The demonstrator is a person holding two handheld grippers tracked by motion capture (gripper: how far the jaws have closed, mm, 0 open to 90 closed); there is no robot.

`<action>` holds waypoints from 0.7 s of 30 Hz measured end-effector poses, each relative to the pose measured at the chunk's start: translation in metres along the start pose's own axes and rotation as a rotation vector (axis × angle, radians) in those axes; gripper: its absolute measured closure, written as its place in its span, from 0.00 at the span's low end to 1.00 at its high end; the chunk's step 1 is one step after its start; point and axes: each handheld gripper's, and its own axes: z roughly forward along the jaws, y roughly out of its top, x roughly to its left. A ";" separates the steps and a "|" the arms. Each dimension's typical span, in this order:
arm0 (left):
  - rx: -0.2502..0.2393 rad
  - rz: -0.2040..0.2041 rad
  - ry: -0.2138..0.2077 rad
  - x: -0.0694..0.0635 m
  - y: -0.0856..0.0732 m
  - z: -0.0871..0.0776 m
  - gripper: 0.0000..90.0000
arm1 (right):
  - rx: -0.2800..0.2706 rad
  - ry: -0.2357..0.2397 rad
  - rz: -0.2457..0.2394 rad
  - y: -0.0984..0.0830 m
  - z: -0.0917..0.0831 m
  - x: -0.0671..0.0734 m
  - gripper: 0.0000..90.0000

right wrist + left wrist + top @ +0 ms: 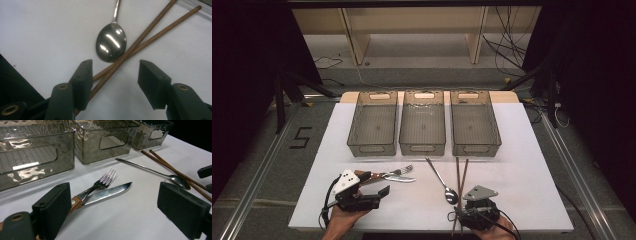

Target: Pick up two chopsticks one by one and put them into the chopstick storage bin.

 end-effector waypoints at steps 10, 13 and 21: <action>0.000 -0.001 -0.001 0.000 0.000 0.000 0.13 | 0.024 0.016 0.019 -0.003 0.003 -0.001 0.62; -0.002 0.000 -0.002 0.000 0.000 0.000 0.13 | 0.029 0.021 0.029 -0.004 0.004 -0.002 0.66; -0.001 0.001 -0.001 0.000 0.000 0.000 0.13 | 0.031 0.002 0.053 -0.007 0.004 -0.002 0.78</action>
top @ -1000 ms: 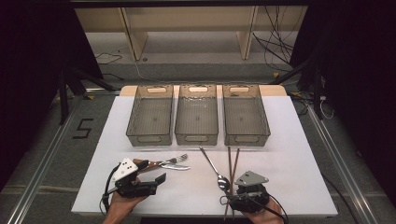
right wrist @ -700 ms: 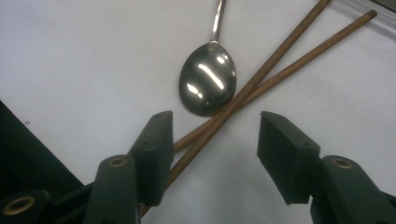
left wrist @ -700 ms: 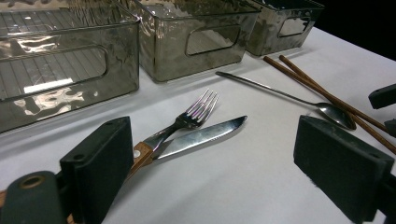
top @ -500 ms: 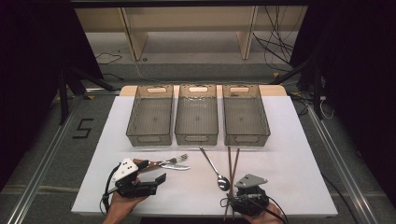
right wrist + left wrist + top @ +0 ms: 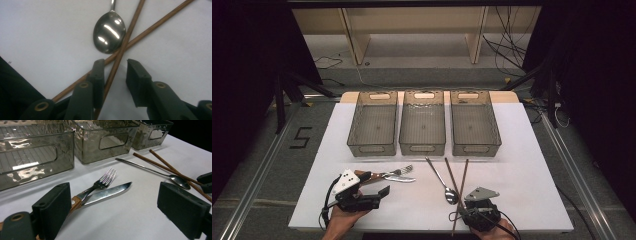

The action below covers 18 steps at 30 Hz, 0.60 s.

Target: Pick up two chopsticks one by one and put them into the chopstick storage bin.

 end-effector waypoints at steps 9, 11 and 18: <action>0.000 0.000 -0.001 0.000 0.000 0.000 0.13 | -0.020 -0.020 0.050 -0.003 -0.001 -0.002 0.90; 0.001 0.000 -0.001 0.000 0.000 0.000 0.13 | -0.031 -0.025 0.071 -0.005 -0.001 -0.003 0.94; 0.001 0.000 -0.001 0.000 0.000 0.000 0.13 | -0.054 -0.012 0.108 -0.006 -0.003 -0.008 0.95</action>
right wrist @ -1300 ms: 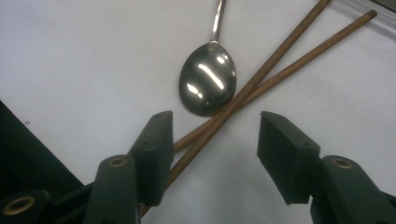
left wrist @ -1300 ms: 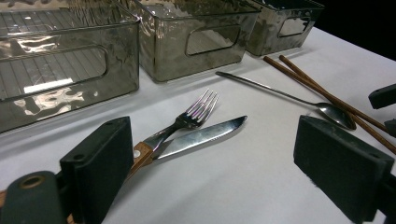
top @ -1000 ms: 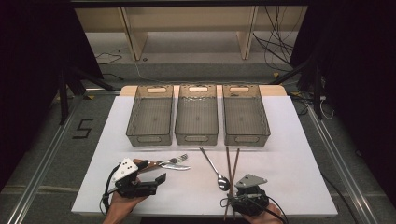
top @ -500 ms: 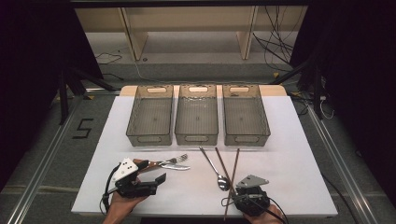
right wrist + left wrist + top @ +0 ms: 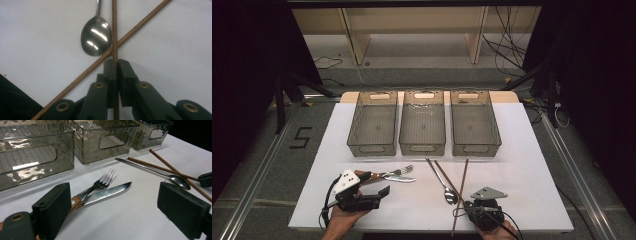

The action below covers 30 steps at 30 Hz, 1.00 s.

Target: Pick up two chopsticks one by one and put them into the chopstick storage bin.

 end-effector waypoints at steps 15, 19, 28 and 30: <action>0.016 -0.012 0.001 0.001 0.000 0.001 0.13 | -0.103 0.046 -0.020 0.006 -0.017 0.000 0.96; 0.015 -0.043 -0.019 -0.001 0.004 0.003 0.13 | -0.139 0.065 -0.048 0.011 -0.018 0.007 0.96; 0.041 -0.108 -0.118 -0.022 0.021 0.019 0.15 | -0.223 0.119 -0.115 0.029 -0.015 0.028 0.96; 0.046 -0.143 -0.159 -0.029 0.028 0.027 0.15 | -0.236 0.128 -0.135 0.033 -0.013 0.034 0.96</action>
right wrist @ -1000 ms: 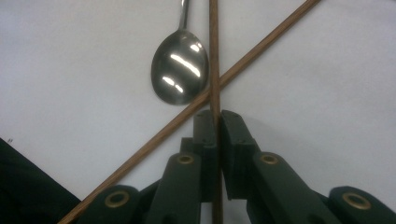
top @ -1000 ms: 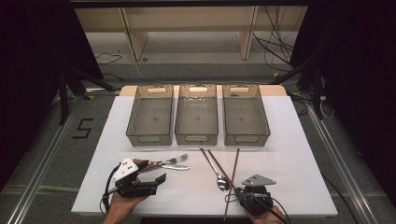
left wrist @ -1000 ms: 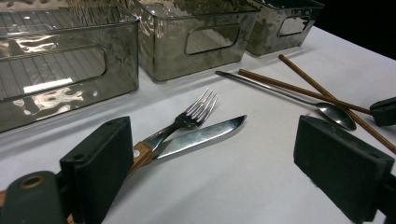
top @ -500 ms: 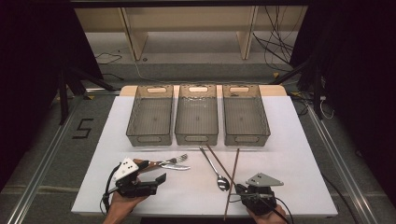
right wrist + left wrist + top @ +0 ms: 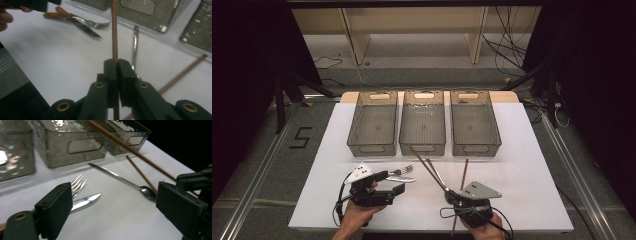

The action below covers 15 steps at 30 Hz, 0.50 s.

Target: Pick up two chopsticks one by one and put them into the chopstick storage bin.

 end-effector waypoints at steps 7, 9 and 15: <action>0.017 -0.067 -0.091 -0.015 0.019 0.020 0.22 | -0.064 0.014 -0.039 0.009 0.011 0.011 0.96; 0.011 -0.095 -0.110 -0.016 0.022 0.023 0.28 | -0.084 0.018 -0.049 0.010 0.012 0.013 0.96; 0.031 -0.142 -0.151 -0.019 0.030 0.034 0.45 | -0.128 0.027 -0.042 0.010 0.014 0.014 0.96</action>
